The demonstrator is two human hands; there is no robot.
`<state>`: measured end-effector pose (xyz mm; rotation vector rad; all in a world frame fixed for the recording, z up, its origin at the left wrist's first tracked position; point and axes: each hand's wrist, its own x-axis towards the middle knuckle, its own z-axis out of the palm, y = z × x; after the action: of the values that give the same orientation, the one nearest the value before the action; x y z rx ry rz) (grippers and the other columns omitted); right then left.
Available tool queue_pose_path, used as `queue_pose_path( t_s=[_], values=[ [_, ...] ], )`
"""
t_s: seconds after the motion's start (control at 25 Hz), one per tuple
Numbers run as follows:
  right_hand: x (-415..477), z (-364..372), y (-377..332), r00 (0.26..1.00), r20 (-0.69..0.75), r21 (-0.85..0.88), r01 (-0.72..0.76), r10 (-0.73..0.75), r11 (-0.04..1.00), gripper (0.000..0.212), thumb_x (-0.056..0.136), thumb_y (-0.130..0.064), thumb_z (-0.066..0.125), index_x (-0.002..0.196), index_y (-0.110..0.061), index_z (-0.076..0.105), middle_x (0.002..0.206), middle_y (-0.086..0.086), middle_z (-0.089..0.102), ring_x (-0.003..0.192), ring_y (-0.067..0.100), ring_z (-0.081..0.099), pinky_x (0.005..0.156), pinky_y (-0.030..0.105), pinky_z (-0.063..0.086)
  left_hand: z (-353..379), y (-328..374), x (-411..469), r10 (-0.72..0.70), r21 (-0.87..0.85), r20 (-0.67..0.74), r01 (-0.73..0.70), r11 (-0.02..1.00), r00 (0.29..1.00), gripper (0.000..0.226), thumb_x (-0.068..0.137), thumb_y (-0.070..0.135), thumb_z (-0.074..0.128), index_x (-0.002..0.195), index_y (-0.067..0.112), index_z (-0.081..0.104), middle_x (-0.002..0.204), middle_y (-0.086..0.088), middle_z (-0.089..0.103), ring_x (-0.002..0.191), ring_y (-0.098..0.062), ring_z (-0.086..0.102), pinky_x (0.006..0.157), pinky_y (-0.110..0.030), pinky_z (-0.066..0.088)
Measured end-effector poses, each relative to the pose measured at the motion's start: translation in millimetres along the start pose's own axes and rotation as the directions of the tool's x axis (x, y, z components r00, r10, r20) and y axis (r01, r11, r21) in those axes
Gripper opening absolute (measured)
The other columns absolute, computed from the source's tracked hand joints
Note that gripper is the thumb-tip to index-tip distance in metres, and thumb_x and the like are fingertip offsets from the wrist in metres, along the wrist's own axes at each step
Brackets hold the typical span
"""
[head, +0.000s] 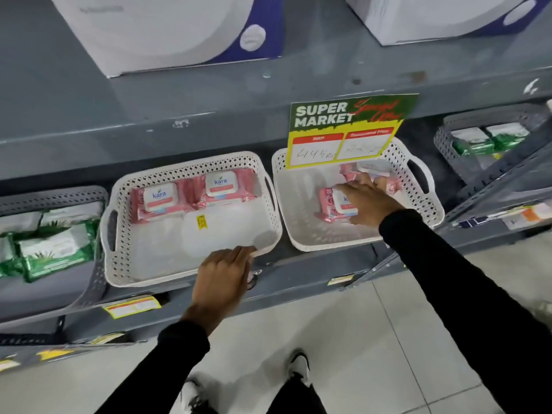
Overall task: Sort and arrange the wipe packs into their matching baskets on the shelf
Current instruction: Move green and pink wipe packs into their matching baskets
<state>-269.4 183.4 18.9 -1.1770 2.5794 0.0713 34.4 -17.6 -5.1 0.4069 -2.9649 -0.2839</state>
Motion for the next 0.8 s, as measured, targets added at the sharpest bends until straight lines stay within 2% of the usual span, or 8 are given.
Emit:
queue_pose_path(
  t_s=[0.12,0.2,0.28,0.4,0.44,0.52,0.68,0.8],
  values=[
    [-14.4,-6.6,-13.0,0.983,-0.152,0.269,-0.060,0.104,0.961,0.088,0.068,-0.020,0.086,0.146,-0.028,0.045,0.146,0.007,0.052,0.135,0.028,0.034,0.100,0.043,0.036,-3.9,-5.3,-3.3,-0.009,-0.106,-0.050,0.004,0.994,0.999,0.037,0.101,0.027,0.035,0.122,0.017,0.064,0.109,-0.002,0.074,0.094,-0.028,0.068,0.084,-0.038,0.053],
    [-23.2,-18.2,-41.0,0.938,-0.336,0.369,0.045,0.088,0.928,0.082,0.064,-0.029,0.085,0.139,-0.032,0.051,0.143,0.003,0.054,0.131,0.027,0.037,0.097,0.046,0.031,-7.8,-18.1,-11.3,-0.071,-0.168,-0.093,0.055,0.984,0.993,0.037,0.102,0.028,0.037,0.126,0.016,0.062,0.116,-0.002,0.072,0.103,-0.026,0.066,0.092,-0.037,0.050],
    [-21.1,-30.4,-83.7,0.888,-0.460,0.339,0.160,0.015,0.927,0.078,0.062,-0.038,0.080,0.134,-0.036,0.050,0.138,0.001,0.056,0.130,0.026,0.040,0.100,0.048,0.031,-11.5,-38.6,-25.0,-0.121,-0.175,-0.132,0.097,0.980,0.984,0.037,0.103,0.029,0.037,0.127,0.015,0.062,0.119,-0.004,0.072,0.109,-0.026,0.064,0.097,-0.035,0.045],
    [-1.4,-39.4,-158.4,0.876,-0.457,0.238,0.287,-0.154,0.928,0.085,0.060,-0.035,0.080,0.139,-0.038,0.048,0.133,-0.005,0.056,0.124,0.019,0.041,0.091,0.031,0.022,-17.3,-73.8,-48.0,-0.181,-0.144,-0.149,0.160,0.977,0.972,0.036,0.103,0.027,0.037,0.126,0.015,0.062,0.117,-0.006,0.072,0.111,-0.028,0.063,0.100,-0.037,0.044],
    [8.5,-37.3,-185.4,0.868,-0.444,0.164,0.320,-0.220,0.933,0.086,0.059,-0.033,0.081,0.140,-0.037,0.049,0.134,-0.007,0.056,0.124,0.018,0.042,0.088,0.031,0.021,-20.0,-88.1,-57.1,-0.206,-0.129,-0.150,0.187,0.974,0.967,0.036,0.103,0.026,0.037,0.125,0.015,0.062,0.116,-0.006,0.071,0.111,-0.029,0.063,0.099,-0.039,0.045],
    [27.7,-24.9,-227.5,0.879,-0.372,0.028,0.331,-0.298,0.943,0.086,0.062,-0.024,0.082,0.141,-0.031,0.050,0.139,-0.006,0.054,0.130,0.021,0.043,0.098,0.038,0.028,-22.9,-109.9,-72.2,-0.214,-0.100,-0.136,0.201,0.974,0.967,0.036,0.104,0.027,0.035,0.121,0.015,0.065,0.114,-0.006,0.072,0.110,-0.029,0.064,0.098,-0.042,0.047],
    [55.0,7.2,-265.7,0.928,-0.267,-0.087,0.245,-0.259,0.966,0.084,0.069,-0.001,0.079,0.141,-0.025,0.045,0.140,-0.002,0.050,0.131,0.025,0.041,0.107,0.046,0.036,-23.7,-127.3,-85.1,-0.142,-0.061,-0.130,0.135,0.989,0.981,0.034,0.103,0.026,0.038,0.114,0.016,0.068,0.107,-0.003,0.072,0.108,-0.028,0.064,0.093,-0.040,0.046],
    [59.7,18.6,-269.1,0.928,-0.295,-0.083,0.212,-0.227,0.974,0.091,0.068,-0.003,0.082,0.144,-0.027,0.040,0.140,0.000,0.049,0.130,0.025,0.042,0.106,0.046,0.039,-23.6,-125.6,-82.3,-0.157,-0.062,-0.150,0.150,0.987,0.976,0.028,0.102,0.024,0.041,0.110,0.017,0.068,0.100,-0.002,0.071,0.103,-0.028,0.064,0.090,-0.038,0.044]
  ],
)
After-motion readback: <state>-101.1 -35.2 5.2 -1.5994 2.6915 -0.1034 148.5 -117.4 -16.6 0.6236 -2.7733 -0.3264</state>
